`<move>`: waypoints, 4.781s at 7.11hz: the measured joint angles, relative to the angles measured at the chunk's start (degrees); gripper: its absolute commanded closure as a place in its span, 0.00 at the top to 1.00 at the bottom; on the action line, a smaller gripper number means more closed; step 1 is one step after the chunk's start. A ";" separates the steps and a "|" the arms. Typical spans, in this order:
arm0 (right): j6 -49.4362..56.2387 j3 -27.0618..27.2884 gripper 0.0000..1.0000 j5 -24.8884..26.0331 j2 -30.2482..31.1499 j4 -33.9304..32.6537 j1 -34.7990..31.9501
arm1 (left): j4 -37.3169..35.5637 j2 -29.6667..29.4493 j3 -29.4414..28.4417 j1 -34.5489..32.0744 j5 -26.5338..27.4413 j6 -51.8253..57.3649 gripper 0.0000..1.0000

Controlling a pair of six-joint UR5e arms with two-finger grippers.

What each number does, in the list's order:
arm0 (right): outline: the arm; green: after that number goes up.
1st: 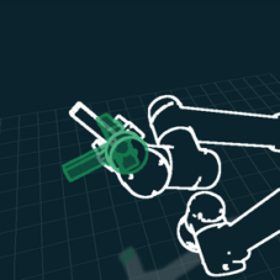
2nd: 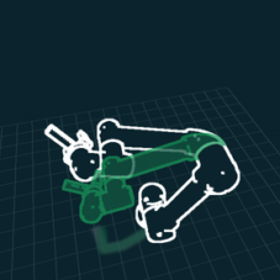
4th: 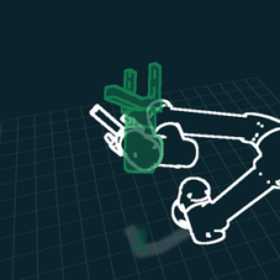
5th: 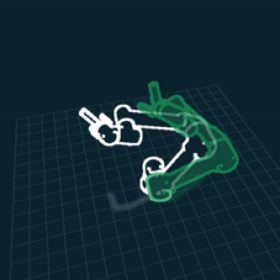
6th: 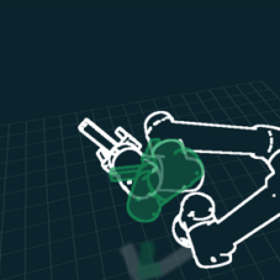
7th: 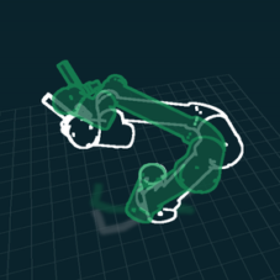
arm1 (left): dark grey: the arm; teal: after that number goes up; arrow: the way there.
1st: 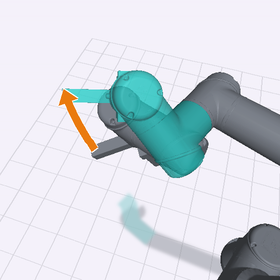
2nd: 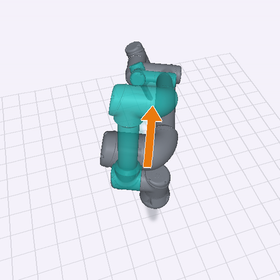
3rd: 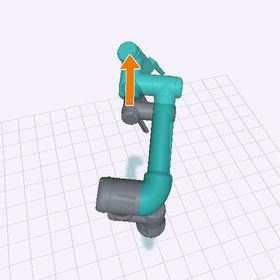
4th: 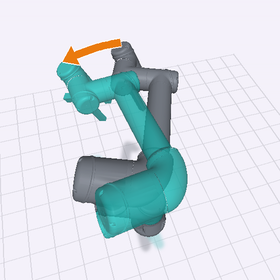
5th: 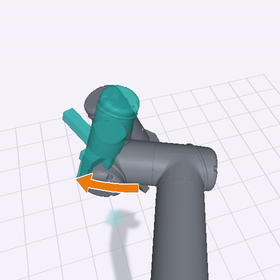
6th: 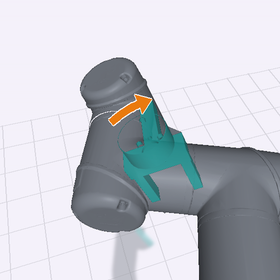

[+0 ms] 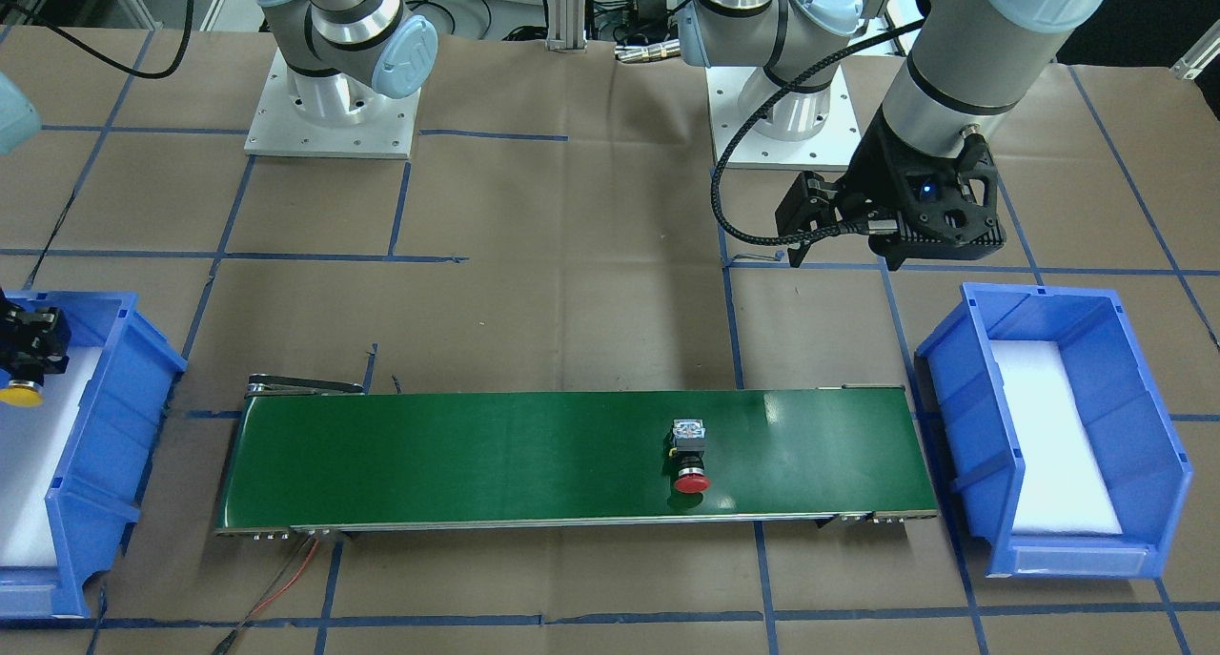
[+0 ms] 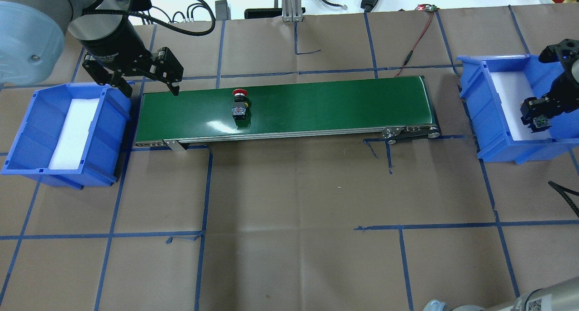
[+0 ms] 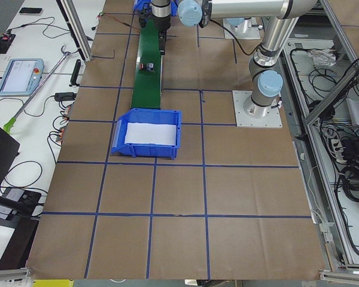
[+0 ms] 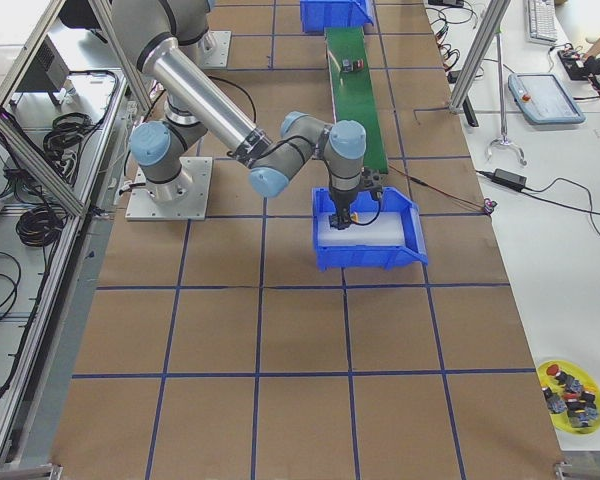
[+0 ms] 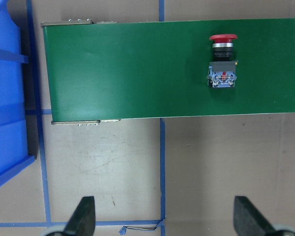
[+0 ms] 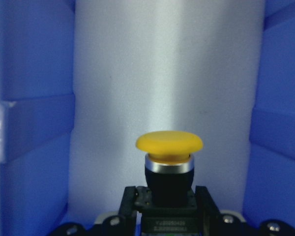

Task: Transport two buttons from left to right
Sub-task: 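Carry the yellow button into the empty blue bin with the right gripper, then release the yellow button in the bin and raise the right gripper, then move the right gripper over the belt and wait for the red button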

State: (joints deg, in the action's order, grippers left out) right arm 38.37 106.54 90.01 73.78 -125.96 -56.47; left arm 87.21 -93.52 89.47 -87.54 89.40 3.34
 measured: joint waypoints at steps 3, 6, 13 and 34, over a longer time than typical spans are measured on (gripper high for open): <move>0.21 0.21 0.99 -0.88 -3.79 -2.48 0.13 | 0.02 0.00 0.00 0.00 -0.01 0.00 1.00; -0.28 -0.05 1.00 -1.30 -4.80 -5.52 0.13 | 0.03 0.06 0.02 0.00 0.03 0.00 1.00; -14.64 -17.21 1.00 -0.61 5.24 18.78 -10.17 | 0.00 0.11 0.18 0.00 -0.10 0.00 1.00; -45.22 -20.59 1.00 3.42 -2.58 12.75 -36.00 | 0.15 0.34 -0.09 0.00 0.60 0.00 1.00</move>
State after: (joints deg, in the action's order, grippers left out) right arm -6.86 85.94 93.43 71.20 -113.21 -92.47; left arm 87.36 -93.18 89.38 -87.54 90.00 3.34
